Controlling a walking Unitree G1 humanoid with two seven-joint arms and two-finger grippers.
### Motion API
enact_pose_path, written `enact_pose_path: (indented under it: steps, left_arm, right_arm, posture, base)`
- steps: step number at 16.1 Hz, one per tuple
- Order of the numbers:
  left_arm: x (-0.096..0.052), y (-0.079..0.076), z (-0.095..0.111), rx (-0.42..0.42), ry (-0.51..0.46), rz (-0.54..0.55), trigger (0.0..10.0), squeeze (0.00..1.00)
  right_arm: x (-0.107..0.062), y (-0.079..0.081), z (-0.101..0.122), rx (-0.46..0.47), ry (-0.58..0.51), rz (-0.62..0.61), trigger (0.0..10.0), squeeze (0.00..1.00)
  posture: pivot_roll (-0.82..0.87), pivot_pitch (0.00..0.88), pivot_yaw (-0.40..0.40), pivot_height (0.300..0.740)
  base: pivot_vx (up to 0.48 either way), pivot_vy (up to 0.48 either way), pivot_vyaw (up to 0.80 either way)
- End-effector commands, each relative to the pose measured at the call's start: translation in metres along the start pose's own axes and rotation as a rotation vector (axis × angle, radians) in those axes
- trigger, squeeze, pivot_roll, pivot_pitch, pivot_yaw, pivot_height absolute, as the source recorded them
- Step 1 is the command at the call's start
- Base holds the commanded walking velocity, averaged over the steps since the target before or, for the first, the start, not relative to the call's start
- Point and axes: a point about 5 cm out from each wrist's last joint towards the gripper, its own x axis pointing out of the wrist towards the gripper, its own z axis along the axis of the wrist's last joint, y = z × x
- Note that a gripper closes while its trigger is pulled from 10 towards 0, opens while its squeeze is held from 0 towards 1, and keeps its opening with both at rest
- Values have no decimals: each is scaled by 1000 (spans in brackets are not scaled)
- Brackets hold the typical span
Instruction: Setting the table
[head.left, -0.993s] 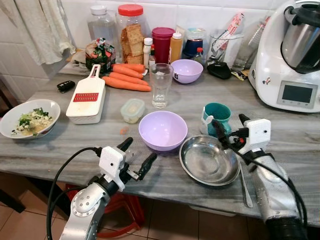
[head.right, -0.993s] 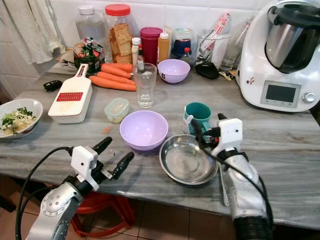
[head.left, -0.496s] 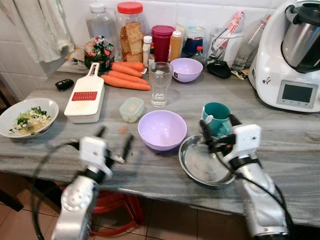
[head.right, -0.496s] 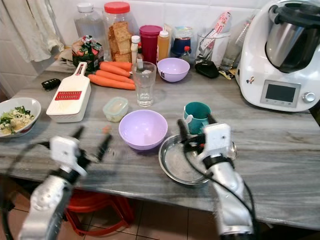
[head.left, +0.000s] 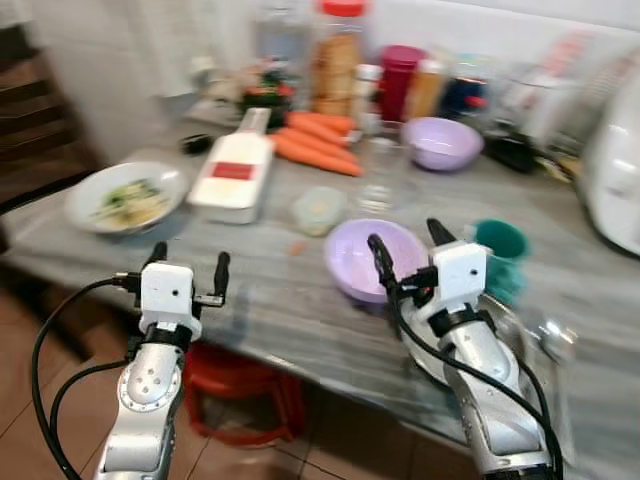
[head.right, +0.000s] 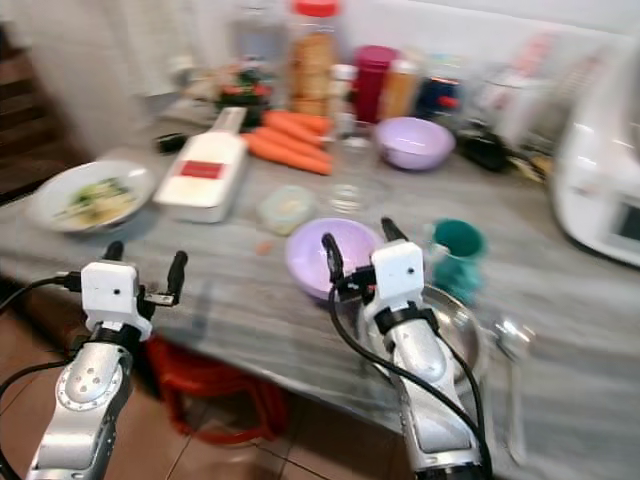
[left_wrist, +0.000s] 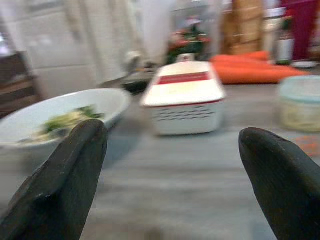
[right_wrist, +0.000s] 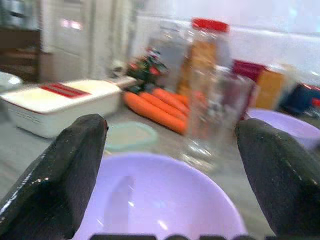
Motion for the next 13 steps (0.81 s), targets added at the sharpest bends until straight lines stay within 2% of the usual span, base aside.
enact_pose_path:
  steps: [1,4,7,9,10,13]
  left_arm:
    - [0,0,3,25,-6,24,10000,0]
    - [-8,19,0,127,13,146,10000,0]
    - [-13,27,-6,173,37,225,10000,0]
    - [-13,28,-9,134,58,223,10000,0]
    - [-12,31,-6,128,54,248,10000,0]
    - [-18,34,-14,129,95,300,10000,0]
  right_arm:
    - [3,1,6,2,-18,10,10000,0]
    - [9,9,3,-2,-13,48,10000,0]
    - [11,9,3,18,-10,38,10000,0]
    - [15,16,2,31,-12,66,10000,0]
    - [18,18,5,49,-19,74,10000,0]
    - [20,21,0,41,-9,114,10000,0]
  posture:
    - [78,0,-37,740]
    - [111,0,-55,740]
    - [135,0,-81,740]
    - [151,0,-101,740]
    - [164,0,-112,740]
    - [175,0,-131,740]
  base:
    - [0,0,800]
    - [0,0,800]
    - [0,0,800]
    - [0,0,800]
    - [0,0,800]
    - [0,0,800]
